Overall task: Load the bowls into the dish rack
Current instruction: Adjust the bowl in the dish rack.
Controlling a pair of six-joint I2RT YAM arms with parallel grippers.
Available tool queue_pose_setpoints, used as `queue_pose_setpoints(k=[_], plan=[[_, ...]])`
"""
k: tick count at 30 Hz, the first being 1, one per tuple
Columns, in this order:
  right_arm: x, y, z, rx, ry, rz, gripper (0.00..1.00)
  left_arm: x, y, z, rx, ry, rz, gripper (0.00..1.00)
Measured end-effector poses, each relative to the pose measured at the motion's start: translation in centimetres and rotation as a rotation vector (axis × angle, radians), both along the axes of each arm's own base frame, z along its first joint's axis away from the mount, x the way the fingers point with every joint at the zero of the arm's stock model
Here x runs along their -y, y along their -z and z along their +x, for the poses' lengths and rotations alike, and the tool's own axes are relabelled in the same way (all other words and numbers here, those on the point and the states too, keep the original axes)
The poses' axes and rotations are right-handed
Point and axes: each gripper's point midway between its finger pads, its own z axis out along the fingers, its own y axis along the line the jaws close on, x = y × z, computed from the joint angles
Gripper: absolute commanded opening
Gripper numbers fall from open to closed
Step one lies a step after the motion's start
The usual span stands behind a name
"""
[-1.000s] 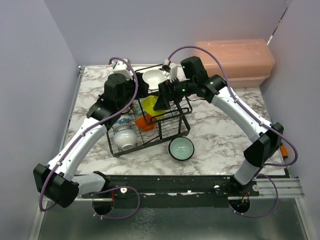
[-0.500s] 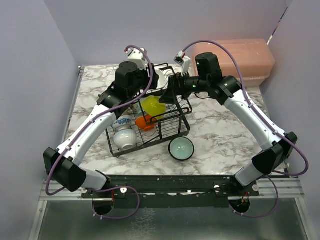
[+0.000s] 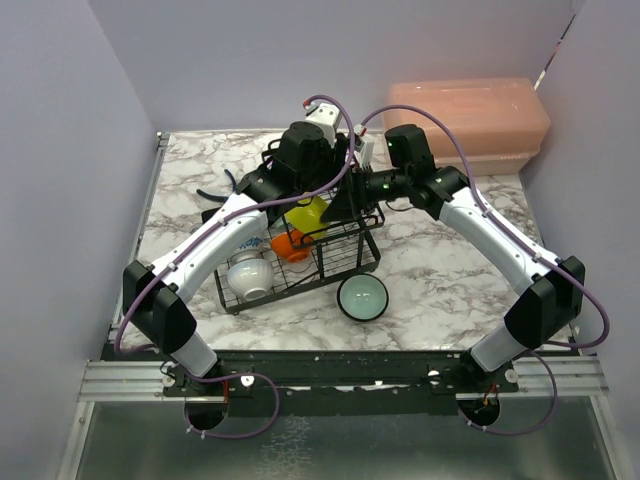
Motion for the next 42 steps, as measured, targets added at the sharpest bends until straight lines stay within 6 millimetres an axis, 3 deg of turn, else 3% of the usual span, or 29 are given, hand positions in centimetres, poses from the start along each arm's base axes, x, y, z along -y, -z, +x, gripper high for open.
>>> queue_pose_setpoints(k=[11, 16, 19, 23, 28, 34, 37, 42], plan=[[-0.2, 0.4, 0.3, 0.014, 0.013, -0.020, 0.55, -0.1, 0.3, -0.1, -0.001, -0.006, 0.022, 0.60], [-0.1, 0.5, 0.6, 0.036, 0.032, -0.034, 0.78, -0.2, 0.2, -0.1, -0.003, -0.009, 0.025, 0.60], [0.4, 0.1, 1.1, 0.078, 0.094, -0.062, 0.80, -0.1, -0.4, 0.1, 0.008, -0.007, 0.022, 0.59], [2.1, -1.9, 1.3, 0.173, 0.202, -0.080, 0.79, 0.5, -0.5, 0.6, 0.013, 0.001, 0.031, 0.57], [5.6, -4.2, 0.9, 0.282, 0.362, -0.086, 0.78, 0.4, 1.9, 0.9, -0.025, 0.000, 0.099, 0.52], [8.9, -2.7, 1.2, 0.321, 0.511, -0.158, 0.77, -0.5, 3.7, 1.0, -0.041, 0.004, 0.207, 0.50], [9.6, -2.5, 1.5, 0.331, 0.549, -0.178, 0.78, -0.8, 4.7, 1.1, -0.053, 0.004, 0.252, 0.43], [9.9, -2.5, 1.8, 0.338, 0.570, -0.186, 0.77, -1.0, 6.9, 1.7, -0.083, 0.014, 0.338, 0.16]])
